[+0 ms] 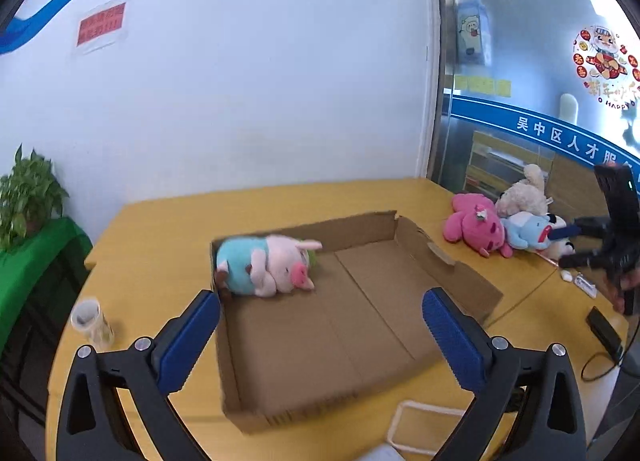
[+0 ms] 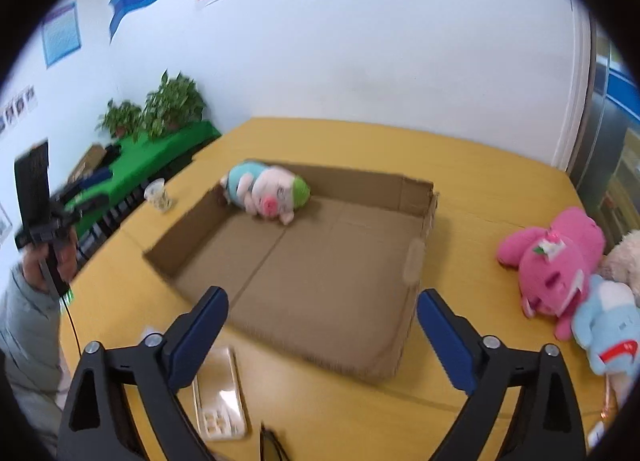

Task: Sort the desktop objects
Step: 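Withdraw the left tool and move it to the black UGREEN box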

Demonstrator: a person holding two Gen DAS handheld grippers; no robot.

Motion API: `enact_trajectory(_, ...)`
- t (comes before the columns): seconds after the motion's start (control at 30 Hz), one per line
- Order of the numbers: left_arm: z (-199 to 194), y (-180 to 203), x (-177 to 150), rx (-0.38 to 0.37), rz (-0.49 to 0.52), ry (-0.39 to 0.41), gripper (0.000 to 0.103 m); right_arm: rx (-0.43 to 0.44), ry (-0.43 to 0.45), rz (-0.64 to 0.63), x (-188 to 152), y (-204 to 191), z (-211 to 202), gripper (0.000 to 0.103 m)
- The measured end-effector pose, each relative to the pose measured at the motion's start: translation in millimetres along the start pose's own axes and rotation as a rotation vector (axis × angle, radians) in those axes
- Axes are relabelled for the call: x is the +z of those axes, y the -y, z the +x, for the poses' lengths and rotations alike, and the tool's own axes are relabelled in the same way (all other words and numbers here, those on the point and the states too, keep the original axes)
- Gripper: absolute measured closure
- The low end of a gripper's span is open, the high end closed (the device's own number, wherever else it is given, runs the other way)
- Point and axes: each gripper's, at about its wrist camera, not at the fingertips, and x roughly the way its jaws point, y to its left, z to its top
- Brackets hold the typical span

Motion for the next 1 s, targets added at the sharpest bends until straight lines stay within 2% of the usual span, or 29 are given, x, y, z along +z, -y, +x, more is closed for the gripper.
enact_trajectory(0.1,-6,8,-26,0.007,-0.029,-0.035,0.000,0.052,-0.034,-0.037,-43,-14,-2,0.005)
enact_trajectory(0.17,-2,12,-37,-0.006,-0.041,-0.064,0.000,0.056,-0.043,-0.049,-58,-11,0,0.005)
enact_trajectory(0.2,3,12,-41,-0.002,-0.045,-0.075,0.000,0.059,-0.041,-0.030,-58,-8,8,0.005)
enact_trajectory(0.27,9,11,-47,0.005,-0.052,-0.090,0.000,0.128,-0.032,0.025,-52,2,27,0.005)
enact_trajectory(0.4,33,9,-61,0.009,-0.088,-0.151,0.001,0.202,-0.002,0.132,-27,23,93,0.005)
enact_trajectory(0.5,36,11,-70,0.011,-0.111,-0.172,0.001,0.162,-0.080,0.199,-28,37,139,0.005)
enact_trajectory(0.57,32,16,-74,0.004,-0.099,-0.170,0.001,0.136,-0.137,0.240,-35,45,155,0.005)
enact_trajectory(0.6,29,20,-77,0.000,-0.087,-0.170,0.000,0.128,-0.116,0.212,-37,43,151,0.006)
enact_trajectory(0.7,23,30,-79,-0.010,-0.070,-0.170,0.000,0.095,-0.142,0.209,-41,42,143,0.006)
enact_trajectory(0.77,17,39,-81,-0.044,-0.072,-0.164,0.001,0.077,-0.140,0.205,-42,45,142,0.006)
enact_trajectory(1.0,1,58,-95,-0.102,-0.045,-0.180,0.000,0.090,-0.137,0.194,-54,44,123,0.006)
